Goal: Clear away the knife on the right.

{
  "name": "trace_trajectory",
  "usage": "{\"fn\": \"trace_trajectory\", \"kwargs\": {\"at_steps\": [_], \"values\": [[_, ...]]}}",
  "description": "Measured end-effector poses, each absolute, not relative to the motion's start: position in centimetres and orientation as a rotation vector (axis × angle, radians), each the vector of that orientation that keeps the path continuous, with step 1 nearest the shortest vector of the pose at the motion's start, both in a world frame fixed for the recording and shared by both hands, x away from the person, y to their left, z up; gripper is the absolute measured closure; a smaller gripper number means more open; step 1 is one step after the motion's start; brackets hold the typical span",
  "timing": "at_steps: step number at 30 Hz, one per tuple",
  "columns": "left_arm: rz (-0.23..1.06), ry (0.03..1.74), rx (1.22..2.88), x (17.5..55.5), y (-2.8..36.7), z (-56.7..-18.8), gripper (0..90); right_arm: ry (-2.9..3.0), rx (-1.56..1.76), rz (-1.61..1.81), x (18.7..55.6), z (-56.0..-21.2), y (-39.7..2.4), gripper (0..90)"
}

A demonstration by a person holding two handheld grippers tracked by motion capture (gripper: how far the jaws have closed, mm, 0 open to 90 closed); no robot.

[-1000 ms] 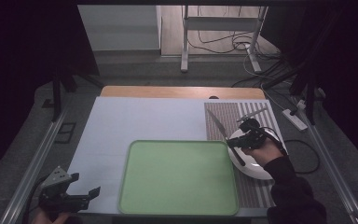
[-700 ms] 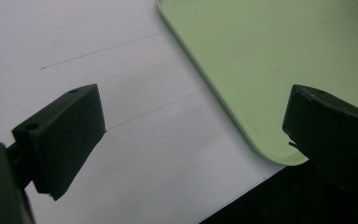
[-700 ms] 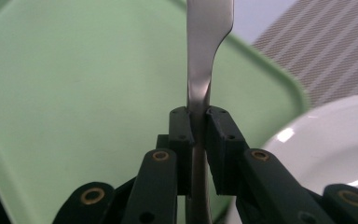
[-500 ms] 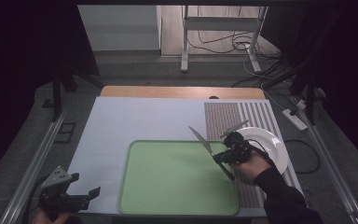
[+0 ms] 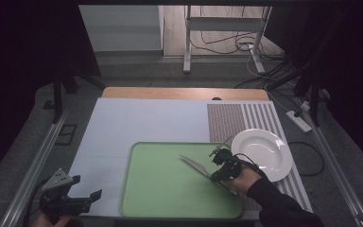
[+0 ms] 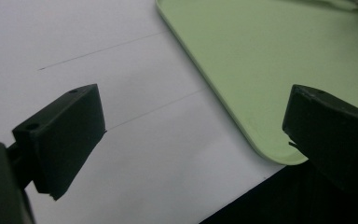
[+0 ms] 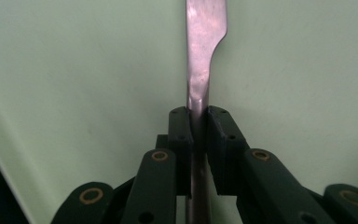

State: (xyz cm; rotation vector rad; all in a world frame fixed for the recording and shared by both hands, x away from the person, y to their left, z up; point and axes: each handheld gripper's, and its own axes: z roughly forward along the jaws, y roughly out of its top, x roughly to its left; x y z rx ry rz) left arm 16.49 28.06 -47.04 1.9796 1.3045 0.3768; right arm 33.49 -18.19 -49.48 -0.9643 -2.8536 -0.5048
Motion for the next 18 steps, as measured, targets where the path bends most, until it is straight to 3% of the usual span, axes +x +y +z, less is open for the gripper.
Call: {"fn": "trace_trajectory", "kwargs": {"at_steps": [4,8,18], "values": [[0.375,1.305,1.984,16.5,28.1,-47.0,5.6,-2.839,-0.938,-0.617,34.0,-48.7,-18.3,75.2],[0.375,1.305,1.986,16.6,28.0,-47.0,5.6,-2.932,-0.680,-0.747,33.7,-48.0,-16.8,90.0],[0.375,1.303,1.987,16.6,28.0,-47.1,5.7,-3.013,-0.594,-0.702,35.1,-50.6,-12.1,90.0]]}}
